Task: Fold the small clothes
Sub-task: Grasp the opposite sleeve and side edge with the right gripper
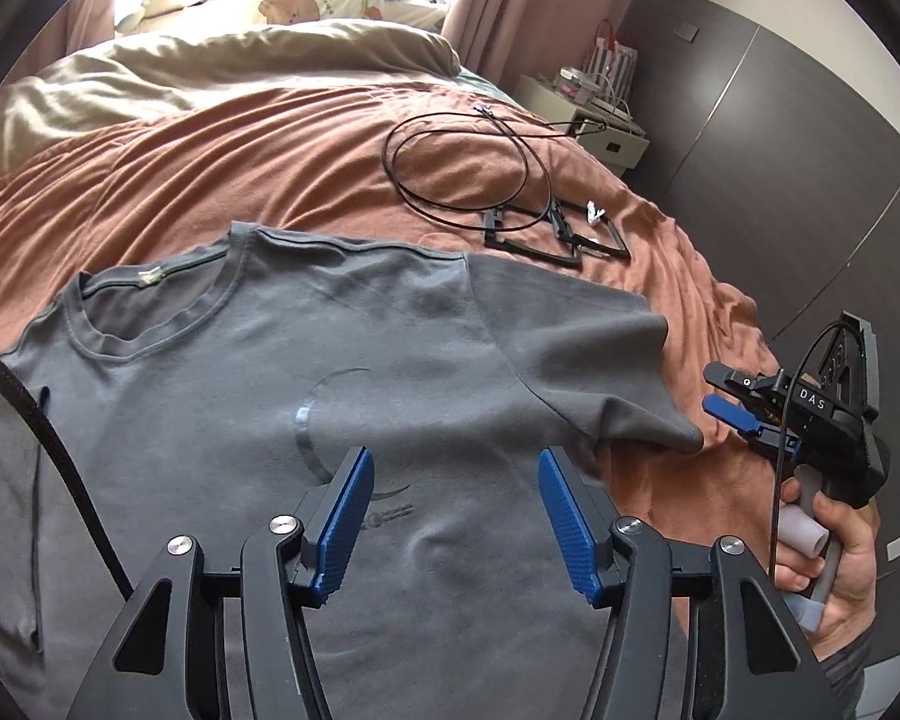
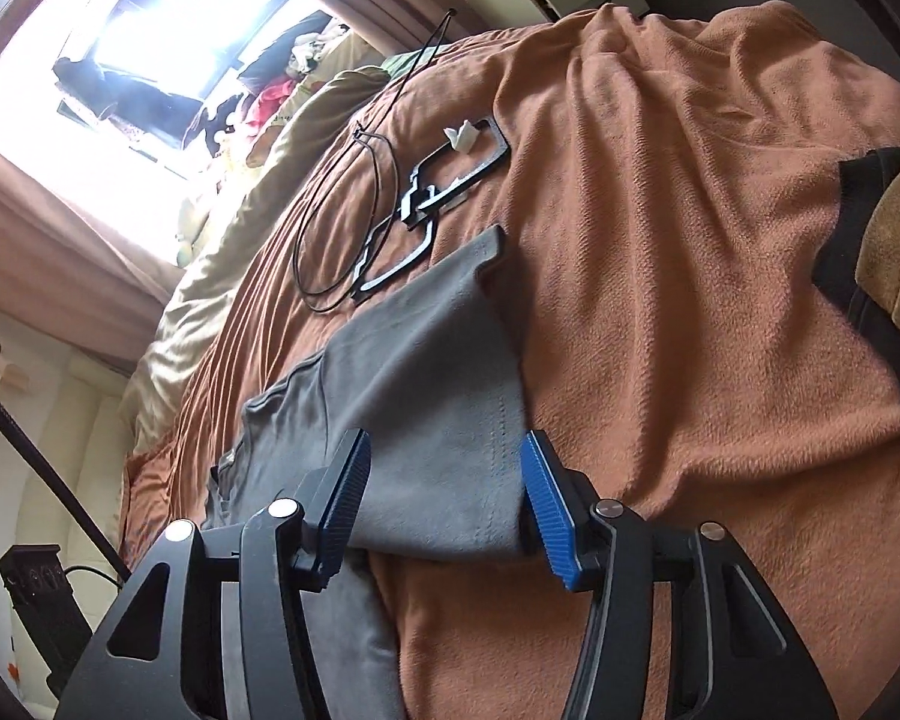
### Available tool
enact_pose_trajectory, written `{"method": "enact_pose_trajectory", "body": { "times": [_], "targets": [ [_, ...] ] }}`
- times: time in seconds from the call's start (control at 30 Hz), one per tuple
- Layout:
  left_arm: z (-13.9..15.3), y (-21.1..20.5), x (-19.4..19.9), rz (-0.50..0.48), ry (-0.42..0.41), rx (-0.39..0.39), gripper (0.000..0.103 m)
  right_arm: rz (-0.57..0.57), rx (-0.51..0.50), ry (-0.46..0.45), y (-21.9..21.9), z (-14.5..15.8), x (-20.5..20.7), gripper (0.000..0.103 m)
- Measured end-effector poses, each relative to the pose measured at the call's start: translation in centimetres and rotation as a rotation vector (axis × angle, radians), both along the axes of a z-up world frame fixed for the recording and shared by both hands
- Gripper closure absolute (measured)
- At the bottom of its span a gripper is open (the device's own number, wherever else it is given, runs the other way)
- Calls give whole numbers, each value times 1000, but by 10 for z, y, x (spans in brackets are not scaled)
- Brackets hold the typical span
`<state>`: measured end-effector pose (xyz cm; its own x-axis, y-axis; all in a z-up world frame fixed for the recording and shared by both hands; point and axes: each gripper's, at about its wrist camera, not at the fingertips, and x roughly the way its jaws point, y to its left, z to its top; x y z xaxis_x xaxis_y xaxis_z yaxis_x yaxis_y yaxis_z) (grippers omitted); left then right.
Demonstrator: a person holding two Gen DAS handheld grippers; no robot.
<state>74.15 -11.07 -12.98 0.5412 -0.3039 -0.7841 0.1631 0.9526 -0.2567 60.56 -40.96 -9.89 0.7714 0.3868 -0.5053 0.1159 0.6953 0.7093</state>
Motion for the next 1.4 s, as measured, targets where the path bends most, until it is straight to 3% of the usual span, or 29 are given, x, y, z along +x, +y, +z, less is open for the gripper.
{"method": "enact_pose_trajectory", "body": {
  "times": [0.5,0.7,0.8,0.83,0.87,1.2,1.4],
  "targets": [
    [-50,-40,61,-40,65,-53,85,28,-32,89,0,-7,48,68],
    [-66,-52,67,-62,98,-74,87,59,2,76,5,-11,60,72],
    [-72,-57,69,-66,116,-76,88,60,-1,62,2,-14,61,83],
    [-74,-57,69,-69,123,-82,88,68,10,54,0,-14,59,96],
    [-75,-59,70,-71,128,-86,89,73,25,38,-2,-12,56,102],
    [-78,-68,70,-98,146,-95,89,138,-19,-127,17,40,34,103],
    [-87,-73,74,-101,163,-108,89,176,13,-181,28,48,26,103]
  ]
}}
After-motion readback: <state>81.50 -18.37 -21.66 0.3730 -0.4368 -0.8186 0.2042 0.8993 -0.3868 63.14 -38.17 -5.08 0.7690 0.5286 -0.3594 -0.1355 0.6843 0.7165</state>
